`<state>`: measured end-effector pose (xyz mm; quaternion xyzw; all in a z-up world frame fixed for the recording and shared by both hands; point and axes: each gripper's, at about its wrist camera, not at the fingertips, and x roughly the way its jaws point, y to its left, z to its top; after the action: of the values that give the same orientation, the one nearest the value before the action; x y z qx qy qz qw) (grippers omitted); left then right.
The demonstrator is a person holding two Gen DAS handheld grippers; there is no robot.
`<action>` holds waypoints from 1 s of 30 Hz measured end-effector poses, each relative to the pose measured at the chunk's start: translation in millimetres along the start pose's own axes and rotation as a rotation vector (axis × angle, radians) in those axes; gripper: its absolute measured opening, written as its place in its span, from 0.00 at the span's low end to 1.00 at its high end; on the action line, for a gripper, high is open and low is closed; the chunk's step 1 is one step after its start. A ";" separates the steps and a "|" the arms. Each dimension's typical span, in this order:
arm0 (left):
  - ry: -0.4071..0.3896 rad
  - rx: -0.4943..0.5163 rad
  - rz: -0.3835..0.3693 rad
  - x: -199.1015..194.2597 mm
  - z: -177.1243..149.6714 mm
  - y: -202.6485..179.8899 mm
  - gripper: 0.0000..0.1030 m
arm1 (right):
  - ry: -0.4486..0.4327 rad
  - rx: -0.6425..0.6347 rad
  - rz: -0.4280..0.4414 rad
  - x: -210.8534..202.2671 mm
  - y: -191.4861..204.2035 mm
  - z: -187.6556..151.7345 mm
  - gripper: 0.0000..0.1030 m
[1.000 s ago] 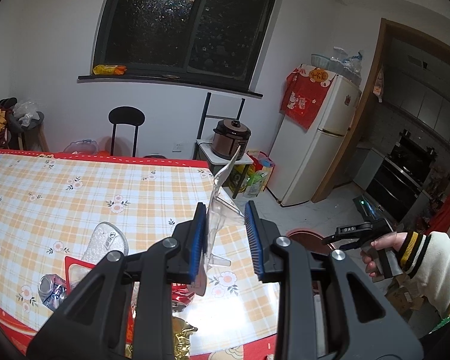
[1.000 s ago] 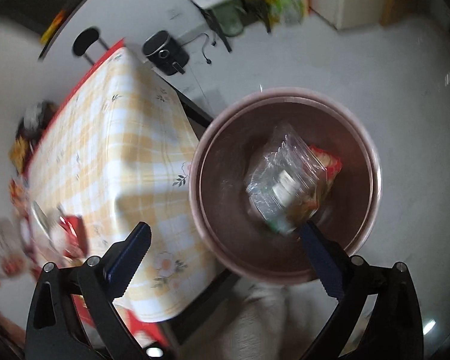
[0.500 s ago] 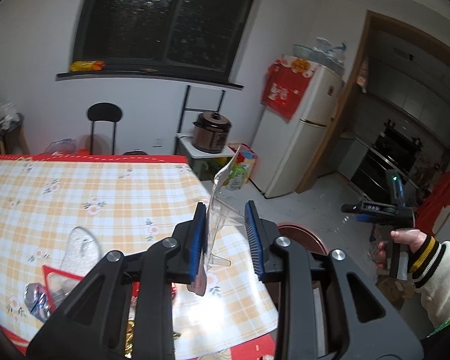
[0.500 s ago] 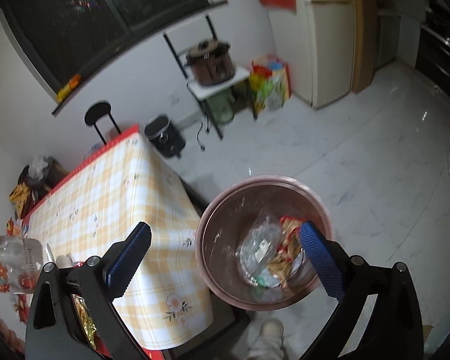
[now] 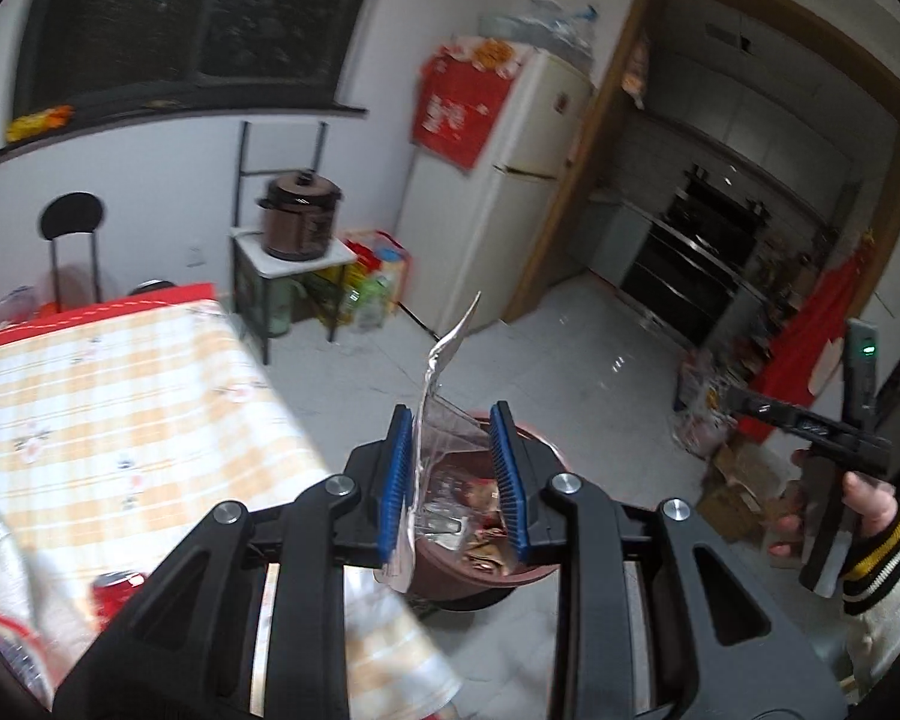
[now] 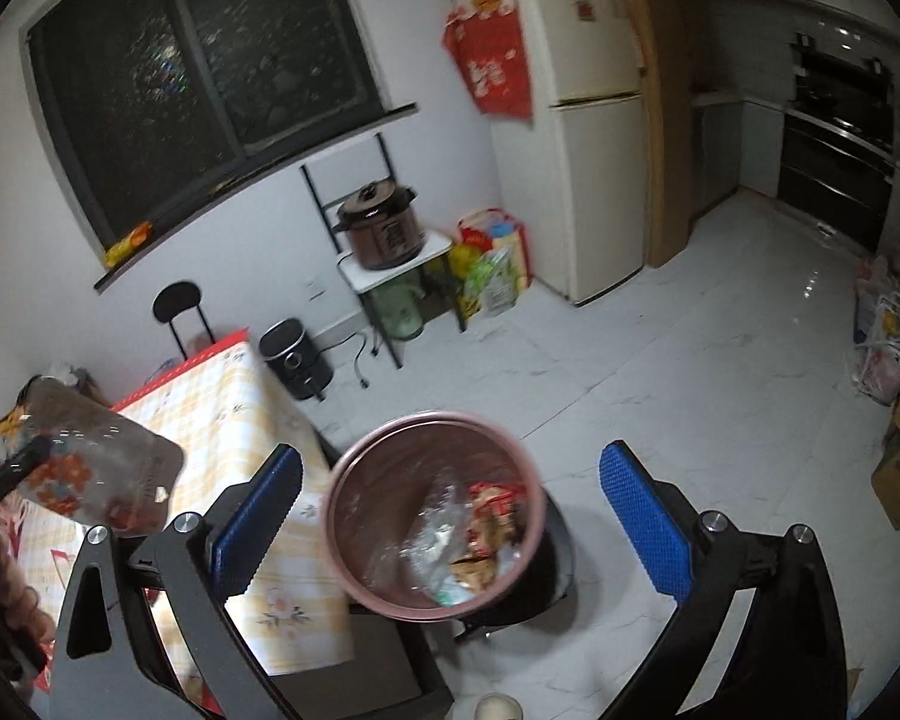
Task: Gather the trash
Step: 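Carry the clear wrapper with the left tool over the bin and release it, then move both tools back over the trash on the table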
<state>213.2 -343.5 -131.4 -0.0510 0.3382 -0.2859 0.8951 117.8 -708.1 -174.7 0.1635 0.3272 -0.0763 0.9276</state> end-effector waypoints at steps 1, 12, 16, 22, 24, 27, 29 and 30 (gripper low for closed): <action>0.012 0.007 -0.010 11.5 0.5 -5.9 0.29 | -0.006 0.012 -0.015 -4.2 -11.5 -0.2 0.95; 0.134 0.048 -0.054 128.4 0.8 -55.0 0.29 | -0.042 0.084 -0.124 -39.1 -97.2 -11.3 0.95; 0.166 0.066 -0.031 167.4 2.1 -68.8 0.43 | -0.053 0.114 -0.141 -44.9 -114.2 -15.1 0.95; 0.091 0.085 -0.032 159.3 17.9 -86.1 0.85 | -0.072 0.122 -0.138 -47.3 -117.3 -14.8 0.95; 0.042 0.080 -0.043 138.8 25.1 -83.9 0.92 | -0.081 0.120 -0.133 -46.1 -112.2 -13.3 0.95; -0.016 0.090 -0.015 105.4 31.4 -77.4 0.94 | -0.091 0.107 -0.111 -41.2 -101.0 -7.8 0.95; -0.044 0.092 0.013 83.3 34.3 -70.1 0.94 | -0.093 0.093 -0.091 -37.0 -91.4 -3.2 0.95; -0.059 0.086 0.033 71.8 35.7 -64.2 0.94 | -0.093 0.082 -0.081 -34.1 -84.2 -1.4 0.95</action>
<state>248.8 -439.7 -127.2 -0.0153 0.2998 -0.2837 0.9107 69.7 -785.1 -175.5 0.1844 0.2867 -0.1345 0.9304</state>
